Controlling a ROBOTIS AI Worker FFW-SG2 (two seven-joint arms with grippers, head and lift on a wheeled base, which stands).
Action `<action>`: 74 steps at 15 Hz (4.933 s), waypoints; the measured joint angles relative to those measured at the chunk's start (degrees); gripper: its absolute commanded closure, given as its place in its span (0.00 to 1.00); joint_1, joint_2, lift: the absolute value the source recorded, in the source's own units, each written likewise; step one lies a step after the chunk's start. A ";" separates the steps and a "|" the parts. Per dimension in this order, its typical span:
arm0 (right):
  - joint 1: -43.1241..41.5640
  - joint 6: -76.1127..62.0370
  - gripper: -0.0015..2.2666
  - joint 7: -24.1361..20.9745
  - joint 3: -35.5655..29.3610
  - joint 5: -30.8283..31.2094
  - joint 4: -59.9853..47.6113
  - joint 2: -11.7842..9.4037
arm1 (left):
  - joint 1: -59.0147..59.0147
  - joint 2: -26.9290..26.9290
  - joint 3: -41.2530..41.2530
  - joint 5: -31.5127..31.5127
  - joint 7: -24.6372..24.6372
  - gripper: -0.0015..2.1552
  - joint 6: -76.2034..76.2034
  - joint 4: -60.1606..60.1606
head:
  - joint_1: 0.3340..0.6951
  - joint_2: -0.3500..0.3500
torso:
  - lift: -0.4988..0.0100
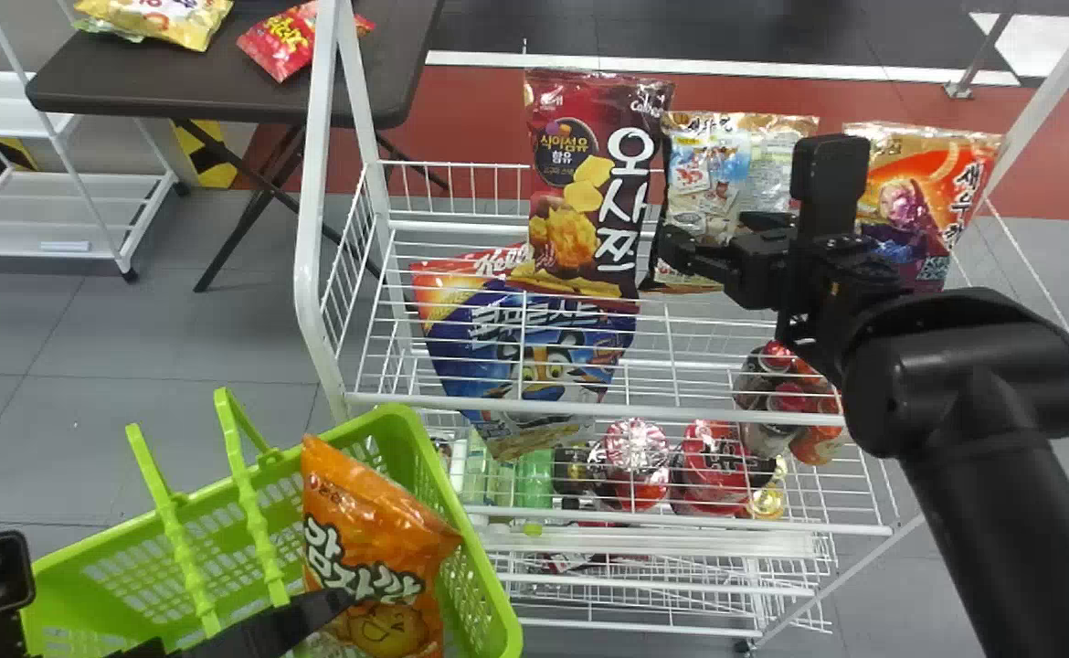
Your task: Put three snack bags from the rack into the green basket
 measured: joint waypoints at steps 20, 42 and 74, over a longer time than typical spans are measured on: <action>16.72 27.11 0.99 0.27 -11.13 -11.26 -35.40 -4.56 | 0.12 -0.18 -0.20 0.08 0.14 1.00 -0.16 -0.17 | 1.00 0.38 | 0.98; 18.02 46.56 0.99 11.16 -6.43 -40.99 -38.54 -0.16 | 0.46 -0.61 -2.65 0.50 0.20 1.00 0.10 -1.81 | 1.00 0.91 | 0.98; 20.41 44.54 0.01 13.50 7.43 -37.49 -27.05 1.61 | 0.19 -0.54 -2.64 2.72 0.26 1.00 2.12 -2.21 | 1.00 1.00 | 0.98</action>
